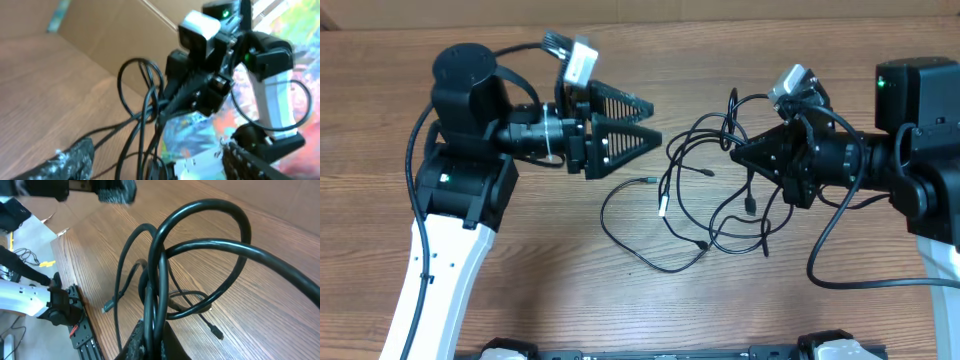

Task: Untangle cables

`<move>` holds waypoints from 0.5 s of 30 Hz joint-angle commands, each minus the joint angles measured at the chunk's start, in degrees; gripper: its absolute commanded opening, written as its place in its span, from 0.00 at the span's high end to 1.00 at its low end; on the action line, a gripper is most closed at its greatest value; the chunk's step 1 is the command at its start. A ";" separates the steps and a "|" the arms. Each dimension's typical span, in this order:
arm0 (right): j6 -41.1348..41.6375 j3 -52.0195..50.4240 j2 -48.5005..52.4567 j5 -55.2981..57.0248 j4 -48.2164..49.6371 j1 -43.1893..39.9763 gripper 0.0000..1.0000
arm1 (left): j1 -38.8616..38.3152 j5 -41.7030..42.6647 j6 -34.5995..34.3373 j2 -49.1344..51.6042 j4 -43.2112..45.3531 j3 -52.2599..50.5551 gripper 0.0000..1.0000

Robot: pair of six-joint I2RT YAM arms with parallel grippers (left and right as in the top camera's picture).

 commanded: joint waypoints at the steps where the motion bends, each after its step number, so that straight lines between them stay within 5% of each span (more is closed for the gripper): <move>1: -0.09 0.94 -0.22 -2.51 0.46 0.17 0.96 | -3.82 -6.10 8.28 -0.22 -4.20 0.50 0.15; 7: -0.52 0.94 -0.44 -4.44 0.15 0.17 0.96 | -6.95 -24.63 7.93 -0.22 -7.85 0.50 0.12; 10: -8.15 0.94 -0.59 -10.80 -2.03 0.20 0.96 | -7.91 -32.74 7.23 -0.22 -7.72 0.50 0.12; 15: -9.57 0.94 -0.70 -11.56 -3.06 0.17 0.96 | -7.91 -34.21 5.62 -0.22 -4.76 0.50 0.10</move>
